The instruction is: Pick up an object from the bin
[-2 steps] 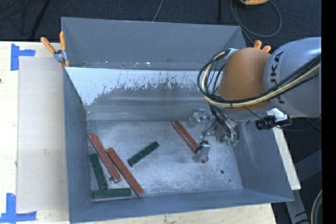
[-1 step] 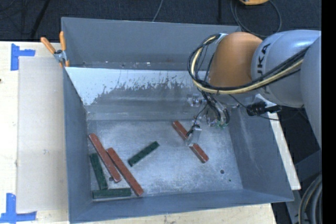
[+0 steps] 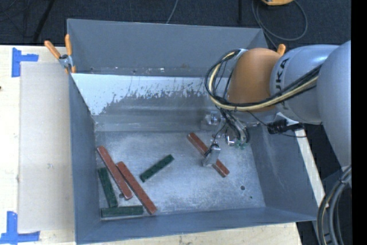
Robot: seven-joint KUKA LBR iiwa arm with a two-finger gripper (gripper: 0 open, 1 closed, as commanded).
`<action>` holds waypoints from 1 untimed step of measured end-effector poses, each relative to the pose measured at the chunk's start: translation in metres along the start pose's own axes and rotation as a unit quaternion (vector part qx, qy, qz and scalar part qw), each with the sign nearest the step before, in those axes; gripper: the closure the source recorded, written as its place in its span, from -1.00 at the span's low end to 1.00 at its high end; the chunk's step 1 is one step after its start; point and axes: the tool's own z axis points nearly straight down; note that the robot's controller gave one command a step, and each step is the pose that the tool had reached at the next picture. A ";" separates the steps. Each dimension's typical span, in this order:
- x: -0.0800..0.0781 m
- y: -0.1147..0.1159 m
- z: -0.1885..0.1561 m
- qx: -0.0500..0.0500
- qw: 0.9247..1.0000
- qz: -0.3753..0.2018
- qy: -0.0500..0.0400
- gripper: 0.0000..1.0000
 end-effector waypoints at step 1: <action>-0.001 0.001 -0.003 0.000 1.000 -0.001 -0.002 1.00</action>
Offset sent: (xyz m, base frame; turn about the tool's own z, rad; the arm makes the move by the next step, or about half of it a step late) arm 0.0000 0.0000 0.0000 0.0000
